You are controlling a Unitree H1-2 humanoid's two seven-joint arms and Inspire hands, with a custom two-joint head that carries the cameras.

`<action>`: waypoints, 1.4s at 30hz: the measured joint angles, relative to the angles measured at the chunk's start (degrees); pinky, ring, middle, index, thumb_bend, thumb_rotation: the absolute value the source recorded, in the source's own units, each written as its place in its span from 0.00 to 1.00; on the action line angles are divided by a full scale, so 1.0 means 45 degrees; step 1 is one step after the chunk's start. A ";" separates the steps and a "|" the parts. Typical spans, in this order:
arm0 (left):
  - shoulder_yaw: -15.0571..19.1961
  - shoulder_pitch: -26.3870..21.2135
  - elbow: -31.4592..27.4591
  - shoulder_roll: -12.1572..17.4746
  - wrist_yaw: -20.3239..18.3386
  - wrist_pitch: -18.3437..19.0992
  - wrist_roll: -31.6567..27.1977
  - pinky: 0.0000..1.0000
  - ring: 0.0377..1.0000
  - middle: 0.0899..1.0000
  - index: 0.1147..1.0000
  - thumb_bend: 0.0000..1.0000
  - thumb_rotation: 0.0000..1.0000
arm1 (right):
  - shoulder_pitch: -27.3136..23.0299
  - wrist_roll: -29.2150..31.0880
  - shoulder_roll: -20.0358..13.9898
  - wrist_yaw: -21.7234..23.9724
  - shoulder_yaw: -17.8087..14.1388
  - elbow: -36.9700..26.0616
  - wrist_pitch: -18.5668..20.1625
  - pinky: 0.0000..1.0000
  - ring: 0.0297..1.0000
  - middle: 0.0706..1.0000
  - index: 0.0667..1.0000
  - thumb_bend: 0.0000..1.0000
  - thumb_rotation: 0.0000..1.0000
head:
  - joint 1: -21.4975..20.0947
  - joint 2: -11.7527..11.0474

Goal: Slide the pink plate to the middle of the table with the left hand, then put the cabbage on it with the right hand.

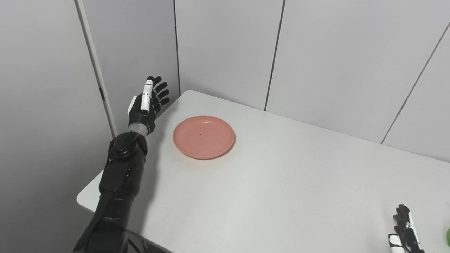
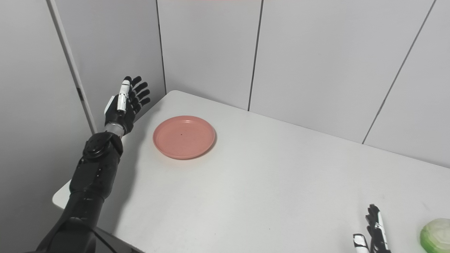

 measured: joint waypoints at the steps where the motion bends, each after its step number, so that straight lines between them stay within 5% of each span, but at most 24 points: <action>1: 0.0007 0.0000 0.0047 0.0000 0.0011 0.0000 -0.0002 0.87 0.88 0.87 0.86 0.44 1.00 | 0.0000 0.0000 -0.0001 0.0000 -0.0001 0.0000 0.0000 1.00 1.00 1.00 1.00 0.33 1.00 | 0.0000 0.0039; 10: -0.0041 0.0016 0.0898 -0.0043 0.0182 0.0048 -0.0018 0.87 0.87 0.86 0.85 0.42 1.00 | 0.0053 0.0003 -0.0027 0.0001 -0.0018 -0.0074 0.0125 1.00 1.00 1.00 1.00 0.33 1.00 | -0.0020 0.0117; 21: -0.0181 0.0060 0.2134 -0.0123 -0.0604 -0.0009 -0.0212 0.88 0.91 0.91 0.90 0.41 1.00 | 0.0095 -0.0005 -0.0045 0.0082 -0.0016 -0.0170 0.0176 1.00 1.00 1.00 1.00 0.34 1.00 | -0.0039 0.0215; 42: -0.0702 -0.0256 0.3845 -0.0253 -0.0906 -0.1599 -0.0019 0.91 0.90 0.90 0.89 0.42 1.00 | 0.0127 -0.0079 -0.0039 0.0137 -0.0039 -0.0220 0.0183 1.00 1.00 1.00 1.00 0.33 1.00 | -0.0137 0.0390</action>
